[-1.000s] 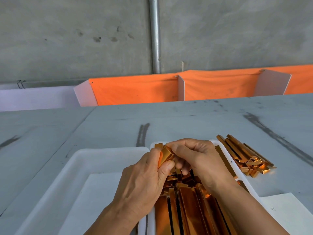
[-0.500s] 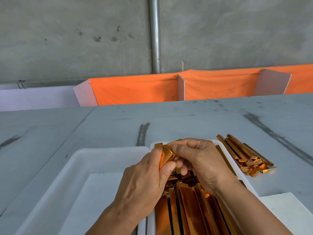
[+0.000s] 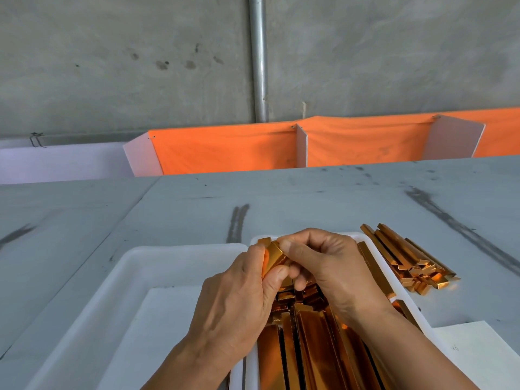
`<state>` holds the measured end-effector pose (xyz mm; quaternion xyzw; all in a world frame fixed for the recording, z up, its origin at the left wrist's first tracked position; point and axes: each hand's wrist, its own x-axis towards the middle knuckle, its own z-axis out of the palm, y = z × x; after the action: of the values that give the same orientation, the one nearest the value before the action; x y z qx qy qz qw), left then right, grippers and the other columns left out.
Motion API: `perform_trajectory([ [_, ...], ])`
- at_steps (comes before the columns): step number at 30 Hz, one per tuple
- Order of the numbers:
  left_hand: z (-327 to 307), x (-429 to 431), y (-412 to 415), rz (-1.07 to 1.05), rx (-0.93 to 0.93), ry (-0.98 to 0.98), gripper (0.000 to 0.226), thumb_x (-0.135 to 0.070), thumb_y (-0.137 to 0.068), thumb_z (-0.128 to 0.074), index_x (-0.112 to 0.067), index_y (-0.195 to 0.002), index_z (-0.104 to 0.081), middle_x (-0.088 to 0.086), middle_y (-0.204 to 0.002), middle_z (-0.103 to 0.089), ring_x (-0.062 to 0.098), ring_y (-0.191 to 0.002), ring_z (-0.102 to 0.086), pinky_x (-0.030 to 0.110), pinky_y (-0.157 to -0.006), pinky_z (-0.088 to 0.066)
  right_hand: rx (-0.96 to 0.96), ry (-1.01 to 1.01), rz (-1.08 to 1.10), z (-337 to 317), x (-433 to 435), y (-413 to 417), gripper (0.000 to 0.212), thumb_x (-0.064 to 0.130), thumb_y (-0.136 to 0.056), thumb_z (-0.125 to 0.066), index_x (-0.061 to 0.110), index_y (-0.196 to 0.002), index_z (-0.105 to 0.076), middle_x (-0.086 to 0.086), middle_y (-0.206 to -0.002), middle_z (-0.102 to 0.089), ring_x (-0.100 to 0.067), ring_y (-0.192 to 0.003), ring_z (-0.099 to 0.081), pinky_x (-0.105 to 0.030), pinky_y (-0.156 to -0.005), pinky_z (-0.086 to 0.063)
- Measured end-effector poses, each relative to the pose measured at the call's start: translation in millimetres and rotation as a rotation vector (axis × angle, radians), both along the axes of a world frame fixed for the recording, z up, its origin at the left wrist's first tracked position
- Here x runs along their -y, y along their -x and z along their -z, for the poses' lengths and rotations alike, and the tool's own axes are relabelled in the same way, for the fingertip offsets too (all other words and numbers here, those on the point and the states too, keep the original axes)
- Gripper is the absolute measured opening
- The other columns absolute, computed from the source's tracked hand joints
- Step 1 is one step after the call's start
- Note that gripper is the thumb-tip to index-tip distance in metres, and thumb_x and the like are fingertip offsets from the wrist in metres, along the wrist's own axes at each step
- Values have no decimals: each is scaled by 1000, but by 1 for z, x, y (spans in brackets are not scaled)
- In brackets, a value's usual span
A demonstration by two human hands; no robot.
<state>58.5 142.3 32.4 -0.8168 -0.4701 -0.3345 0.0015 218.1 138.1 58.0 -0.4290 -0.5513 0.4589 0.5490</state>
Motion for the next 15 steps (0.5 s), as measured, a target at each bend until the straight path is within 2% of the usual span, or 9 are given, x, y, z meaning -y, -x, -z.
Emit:
perform_trajectory([
  [4, 0, 1, 0, -16, -6, -14, 43, -70, -89, -12, -37, -107, -32, -19, -68, -38, 0, -55, -48, 9, -48, -30, 12, -25, 16, 1, 1, 1, 23, 41, -75, -69, 20, -80, -76, -7, -61, -67, -13, -47, -57, -21, -55, -53],
  [9, 0, 1, -1, -6, 42, 1, 46, -70, -89, -11, -37, -112, -33, -18, -67, -42, 0, -56, -51, 10, -49, -32, 95, -148, 82, 2, 4, 4, 21, 42, -79, -65, 26, -83, -79, -4, -63, -69, -12, -47, -61, -19, -54, -53],
  [13, 0, 0, 0, -27, 69, 0, 42, -68, -88, -11, -38, -111, -29, -17, -69, -44, 4, -58, -52, 14, -52, -36, 146, -205, 108, 7, 4, 8, 14, 25, -88, -68, 28, -93, -80, 0, -77, -71, -17, -52, -64, -22, -56, -54],
  [15, 0, 0, 0, -40, 66, -3, 43, -68, -88, -11, -38, -113, -29, -17, -69, -44, 4, -58, -52, 15, -52, -37, 172, -215, 108, 8, 3, 8, 19, 17, -90, -68, 30, -95, -80, 2, -80, -71, -17, -52, -64, -23, -57, -54],
])
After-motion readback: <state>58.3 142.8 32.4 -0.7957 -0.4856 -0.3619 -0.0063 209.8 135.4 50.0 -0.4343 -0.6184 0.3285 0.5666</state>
